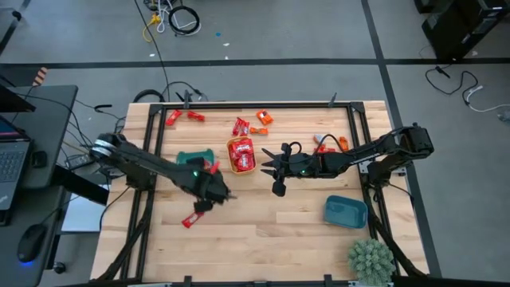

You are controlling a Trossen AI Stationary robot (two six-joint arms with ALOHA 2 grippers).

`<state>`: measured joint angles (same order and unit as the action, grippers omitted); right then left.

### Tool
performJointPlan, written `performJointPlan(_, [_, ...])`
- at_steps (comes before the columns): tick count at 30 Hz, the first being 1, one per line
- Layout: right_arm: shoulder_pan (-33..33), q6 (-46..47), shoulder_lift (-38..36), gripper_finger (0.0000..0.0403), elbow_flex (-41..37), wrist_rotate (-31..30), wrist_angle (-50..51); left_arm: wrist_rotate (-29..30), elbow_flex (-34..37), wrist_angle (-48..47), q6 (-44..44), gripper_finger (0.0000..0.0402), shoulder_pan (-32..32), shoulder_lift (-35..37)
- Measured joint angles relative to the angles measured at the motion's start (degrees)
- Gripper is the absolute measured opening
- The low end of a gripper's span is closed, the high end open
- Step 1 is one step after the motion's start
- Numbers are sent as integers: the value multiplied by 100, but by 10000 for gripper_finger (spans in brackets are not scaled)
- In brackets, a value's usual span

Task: Sort candy
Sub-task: Put the orange candy into the green bin

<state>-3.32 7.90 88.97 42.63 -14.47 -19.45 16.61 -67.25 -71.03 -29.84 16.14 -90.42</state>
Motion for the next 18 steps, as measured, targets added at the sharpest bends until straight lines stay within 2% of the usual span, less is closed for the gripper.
performJointPlan(4, [-1, 4, 0, 82, 0, -3, 14, 89, 207, -39, -221, 8, -403, 511])
performJointPlan(9, [1, 7, 0, 82, 0, -3, 8, 95, 212, 102, -206, 8, -599, 964])
performJointPlan(16, [1, 7, 0, 82, 0, -3, 10, 147, 207, 75, -493, 8, -865, 1289])
performJointPlan(18, [0, 13, 0, 82, 0, -3, 13, -75, 206, 99, -526, 8, -880, 1313])
